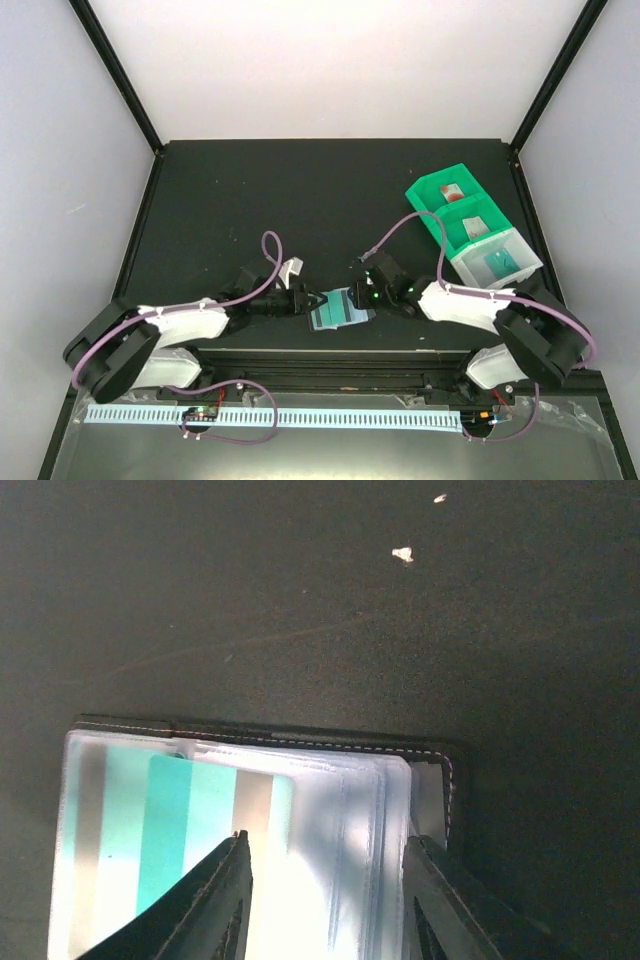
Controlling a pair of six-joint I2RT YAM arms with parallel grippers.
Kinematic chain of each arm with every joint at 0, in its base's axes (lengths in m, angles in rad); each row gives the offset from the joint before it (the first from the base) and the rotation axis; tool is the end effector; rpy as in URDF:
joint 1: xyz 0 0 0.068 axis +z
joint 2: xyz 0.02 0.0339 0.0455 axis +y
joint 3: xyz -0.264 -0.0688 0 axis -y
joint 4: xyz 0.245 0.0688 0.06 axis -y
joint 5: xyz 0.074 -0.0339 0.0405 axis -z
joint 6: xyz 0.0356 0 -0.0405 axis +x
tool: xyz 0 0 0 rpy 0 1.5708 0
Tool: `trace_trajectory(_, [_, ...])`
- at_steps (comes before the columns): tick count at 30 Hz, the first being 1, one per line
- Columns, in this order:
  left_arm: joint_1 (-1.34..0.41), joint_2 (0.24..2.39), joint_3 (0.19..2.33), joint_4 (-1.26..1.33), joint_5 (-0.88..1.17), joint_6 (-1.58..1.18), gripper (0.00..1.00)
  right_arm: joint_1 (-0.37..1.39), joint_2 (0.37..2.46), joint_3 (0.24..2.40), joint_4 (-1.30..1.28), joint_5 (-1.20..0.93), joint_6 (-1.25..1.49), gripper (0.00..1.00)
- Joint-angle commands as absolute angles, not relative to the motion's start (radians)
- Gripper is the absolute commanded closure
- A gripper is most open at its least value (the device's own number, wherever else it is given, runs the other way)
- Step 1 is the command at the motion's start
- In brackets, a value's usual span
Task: Take the credit cards out of the card holder
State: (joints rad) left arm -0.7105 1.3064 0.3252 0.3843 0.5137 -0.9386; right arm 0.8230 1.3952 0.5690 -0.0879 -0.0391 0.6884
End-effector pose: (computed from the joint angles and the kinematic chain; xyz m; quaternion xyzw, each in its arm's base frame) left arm 0.1584 -0.1593 0.1390 0.0208 0.8627 -0.4847 0.1424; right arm 0.1696 0.1849 0.1472 -0.0699 0.9438 0.2346 0.2220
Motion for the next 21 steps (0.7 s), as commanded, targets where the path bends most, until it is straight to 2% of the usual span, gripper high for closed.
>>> trace_trajectory(1, [-0.685,1.174,0.335,0.231,0.459,-0.861,0.53,0.814,1.456,0.608,-0.073,-0.047,0.641,0.57])
trace_trajectory(8, [-0.674,1.061,0.329,0.102,0.426,-0.837,0.53,0.819,1.511,0.592,-0.041,-0.128,0.700,0.64])
trace_trajectory(21, [-0.681,1.153,0.296,0.201,0.512,-0.869,0.53,0.894,1.517,0.558,0.035,-0.163,0.899,0.81])
